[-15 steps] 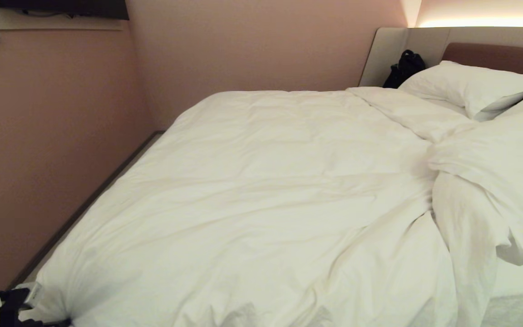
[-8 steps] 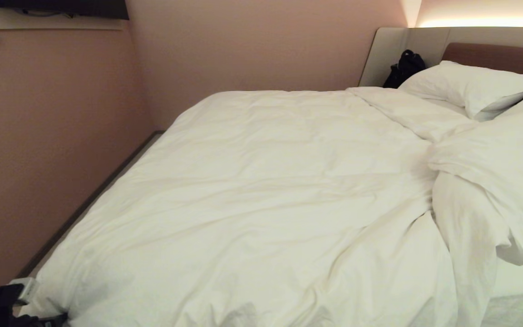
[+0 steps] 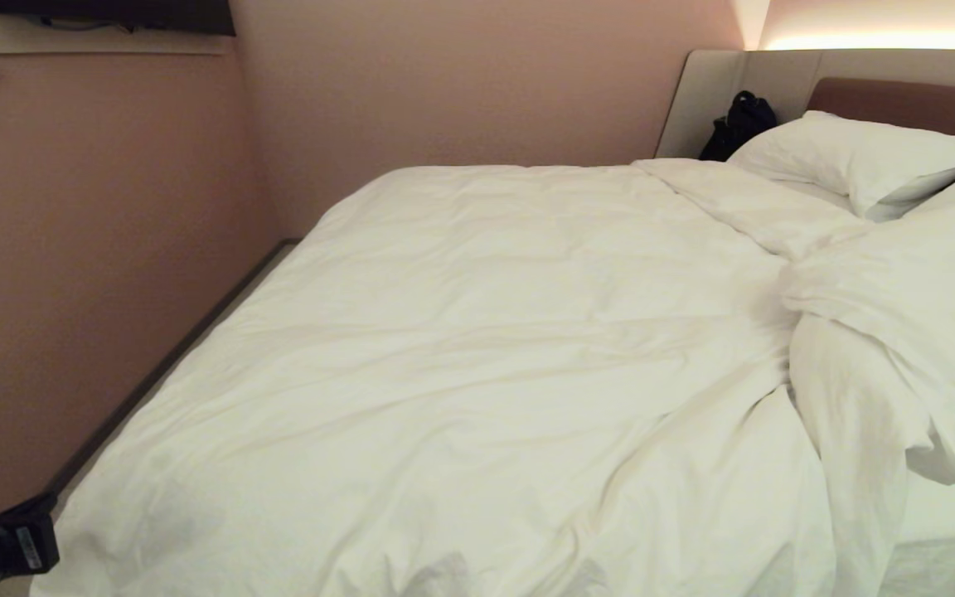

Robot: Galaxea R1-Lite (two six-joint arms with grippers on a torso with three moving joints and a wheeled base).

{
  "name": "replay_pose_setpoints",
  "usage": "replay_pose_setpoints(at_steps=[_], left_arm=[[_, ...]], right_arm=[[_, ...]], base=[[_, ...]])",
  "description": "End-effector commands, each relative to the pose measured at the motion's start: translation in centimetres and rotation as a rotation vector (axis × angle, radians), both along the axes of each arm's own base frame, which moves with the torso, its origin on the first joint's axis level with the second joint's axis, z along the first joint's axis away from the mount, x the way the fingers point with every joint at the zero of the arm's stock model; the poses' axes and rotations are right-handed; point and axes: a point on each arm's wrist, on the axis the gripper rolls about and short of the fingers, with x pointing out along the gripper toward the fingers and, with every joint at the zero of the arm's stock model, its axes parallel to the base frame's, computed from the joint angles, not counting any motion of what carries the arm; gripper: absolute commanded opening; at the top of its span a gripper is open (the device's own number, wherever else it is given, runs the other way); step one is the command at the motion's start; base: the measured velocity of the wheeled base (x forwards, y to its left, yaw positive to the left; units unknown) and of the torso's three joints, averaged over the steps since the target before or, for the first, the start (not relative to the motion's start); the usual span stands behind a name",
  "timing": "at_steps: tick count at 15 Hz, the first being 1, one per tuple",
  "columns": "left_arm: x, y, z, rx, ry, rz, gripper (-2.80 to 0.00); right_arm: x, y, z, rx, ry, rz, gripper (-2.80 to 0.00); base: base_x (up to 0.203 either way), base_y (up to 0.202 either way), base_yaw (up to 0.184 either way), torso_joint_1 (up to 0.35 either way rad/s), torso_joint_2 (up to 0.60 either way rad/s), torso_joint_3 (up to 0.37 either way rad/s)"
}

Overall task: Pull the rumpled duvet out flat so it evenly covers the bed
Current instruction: Flatten the corners of the folded blanket, then hold the folded corner of the quilt

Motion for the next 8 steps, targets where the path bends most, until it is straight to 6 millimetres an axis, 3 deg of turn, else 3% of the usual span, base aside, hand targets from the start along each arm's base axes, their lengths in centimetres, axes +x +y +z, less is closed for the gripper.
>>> replay_pose_setpoints(at_steps=[1,8], left_arm=[[-1.2,-0.9,4.7,0.151,-0.212,0.006,-2.80],[-4.6,-3.0,12.0,0.288,-0.572,0.166,-2.80]], right_arm=[[0.0,0.0,0.0,0.000,0.002,0.000,-2.80],[0.0,0.0,0.0,0.000,0.001,0.000,-2.80]], base=[[0.000,0.000,0.000,0.000,0.00,0.000],[0.000,0.000,0.000,0.000,0.00,0.000]])
